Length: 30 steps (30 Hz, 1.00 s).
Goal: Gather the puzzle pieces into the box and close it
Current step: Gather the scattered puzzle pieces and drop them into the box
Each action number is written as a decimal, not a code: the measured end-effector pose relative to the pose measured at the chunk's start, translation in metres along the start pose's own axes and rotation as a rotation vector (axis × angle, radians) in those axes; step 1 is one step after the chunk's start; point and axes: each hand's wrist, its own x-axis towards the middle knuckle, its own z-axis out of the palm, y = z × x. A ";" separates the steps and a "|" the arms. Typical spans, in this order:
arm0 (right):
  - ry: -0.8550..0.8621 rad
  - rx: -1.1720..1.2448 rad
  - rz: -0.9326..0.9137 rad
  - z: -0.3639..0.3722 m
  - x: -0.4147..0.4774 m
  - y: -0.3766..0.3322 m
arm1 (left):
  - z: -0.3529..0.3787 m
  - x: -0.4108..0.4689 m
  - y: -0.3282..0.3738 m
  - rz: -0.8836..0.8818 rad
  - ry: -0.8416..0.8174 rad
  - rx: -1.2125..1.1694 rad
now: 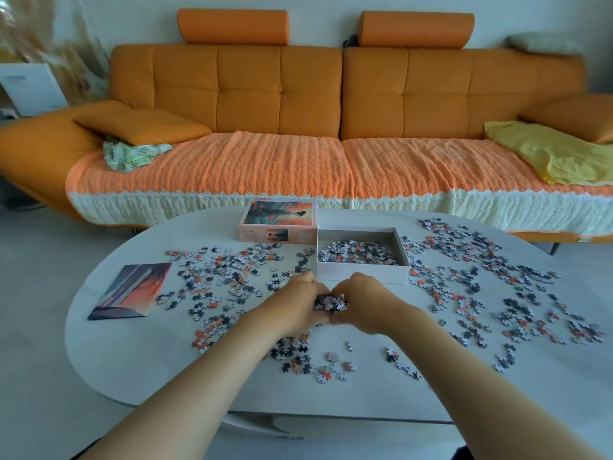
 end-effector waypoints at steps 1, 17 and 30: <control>0.016 0.011 0.006 0.001 0.002 0.001 | -0.001 0.001 0.000 -0.010 0.012 -0.012; 0.216 0.211 0.018 -0.040 0.015 0.011 | -0.023 0.034 0.010 -0.030 0.215 -0.302; 0.487 0.269 -0.007 -0.037 0.052 0.046 | -0.017 0.090 0.021 0.075 0.362 -0.018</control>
